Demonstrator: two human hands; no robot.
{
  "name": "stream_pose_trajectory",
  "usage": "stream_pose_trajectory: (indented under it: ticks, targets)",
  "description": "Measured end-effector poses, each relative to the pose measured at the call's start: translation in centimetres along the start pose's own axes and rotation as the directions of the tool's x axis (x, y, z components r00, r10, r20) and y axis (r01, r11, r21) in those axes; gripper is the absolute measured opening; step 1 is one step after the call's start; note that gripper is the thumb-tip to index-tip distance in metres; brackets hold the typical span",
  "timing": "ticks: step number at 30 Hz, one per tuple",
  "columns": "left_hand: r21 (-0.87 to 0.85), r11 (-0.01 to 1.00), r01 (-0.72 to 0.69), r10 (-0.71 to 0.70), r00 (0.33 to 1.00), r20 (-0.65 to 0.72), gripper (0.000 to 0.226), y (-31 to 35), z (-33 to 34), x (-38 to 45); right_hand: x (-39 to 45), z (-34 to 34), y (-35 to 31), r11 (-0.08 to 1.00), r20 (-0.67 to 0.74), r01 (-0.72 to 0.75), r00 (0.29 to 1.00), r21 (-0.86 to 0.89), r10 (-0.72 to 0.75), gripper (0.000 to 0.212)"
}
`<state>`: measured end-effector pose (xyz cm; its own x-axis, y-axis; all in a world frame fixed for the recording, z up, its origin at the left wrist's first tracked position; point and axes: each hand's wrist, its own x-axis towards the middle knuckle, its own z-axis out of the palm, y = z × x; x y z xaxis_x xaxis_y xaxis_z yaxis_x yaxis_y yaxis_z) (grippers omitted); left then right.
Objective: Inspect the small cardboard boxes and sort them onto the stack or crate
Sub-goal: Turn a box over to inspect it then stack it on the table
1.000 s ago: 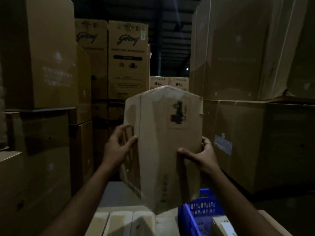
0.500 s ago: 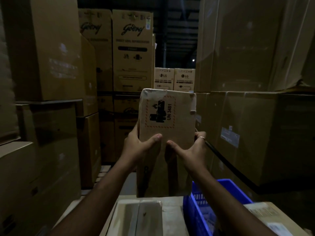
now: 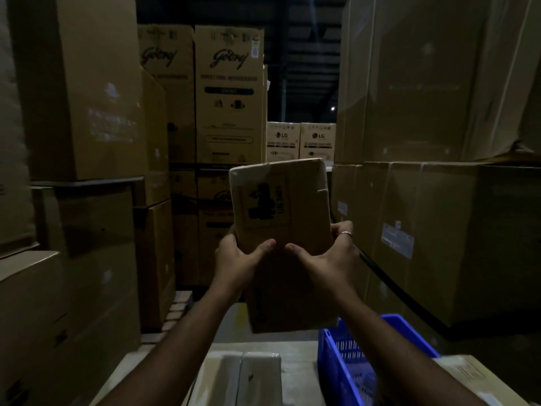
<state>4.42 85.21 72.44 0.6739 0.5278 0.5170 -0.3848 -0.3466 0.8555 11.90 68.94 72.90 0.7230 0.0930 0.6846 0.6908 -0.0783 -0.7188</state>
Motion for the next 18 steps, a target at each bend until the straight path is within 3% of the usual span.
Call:
stream_pose_trajectory:
  ticks: [2, 6, 8, 11, 13, 15, 16, 18]
  targets:
    - [-0.068, 0.997, 0.039, -0.036, 0.998, 0.044, 0.074, 0.4, -0.4, -0.1, 0.1, -0.6, 0.6, 0.998, 0.032, -0.011, 0.999, 0.057, 0.009, 0.081]
    - [-0.399, 0.897, 0.19, -0.133, 0.977, 0.168, 0.091, 3.6, -2.6, -0.7, -0.7, -1.9, 3.0, 0.988, 0.129, 0.038, 0.99, 0.151, -0.058, 0.102]
    - [-0.384, 0.888, 0.252, -0.186, 0.962, 0.202, 0.101, 4.7, -4.2, -0.7, -2.1, -1.9, 4.0, 0.989, 0.178, 0.108, 0.976, 0.105, -0.126, 0.096]
    - [-0.297, 0.918, 0.261, -0.179, 0.944, 0.278, 0.098, 5.1, -5.3, -0.7, -2.6, -2.3, 5.8, 0.989, 0.204, 0.151, 0.968, 0.002, -0.148, 0.079]
    - [-0.244, 0.932, 0.266, -0.195, 0.94, 0.28, 0.121, 4.3, -5.9, -0.8, -1.9, -3.0, 5.8, 0.993, 0.305, 0.067, 0.948, 0.101, -0.095, 0.063]
    - [-0.228, 0.939, 0.255, -0.174, 0.93, 0.324, 0.136, 2.9, -6.7, -1.0, -1.3, -3.7, 4.2, 0.936, 0.451, -0.15, 0.893, 0.319, -0.011, 0.06]
    - [-0.206, 0.944, 0.258, -0.164, 0.907, 0.388, 0.136, 2.5, -6.8, -1.4, -1.1, -3.8, 3.2, 0.859, 0.502, -0.294, 0.863, 0.419, 0.051, 0.055]
    - [-0.12, 0.968, 0.219, -0.131, 0.855, 0.502, 0.123, 2.0, -6.4, -2.4, -0.5, -3.5, 1.7, 0.772, 0.537, -0.43, 0.832, 0.468, 0.138, 0.056]
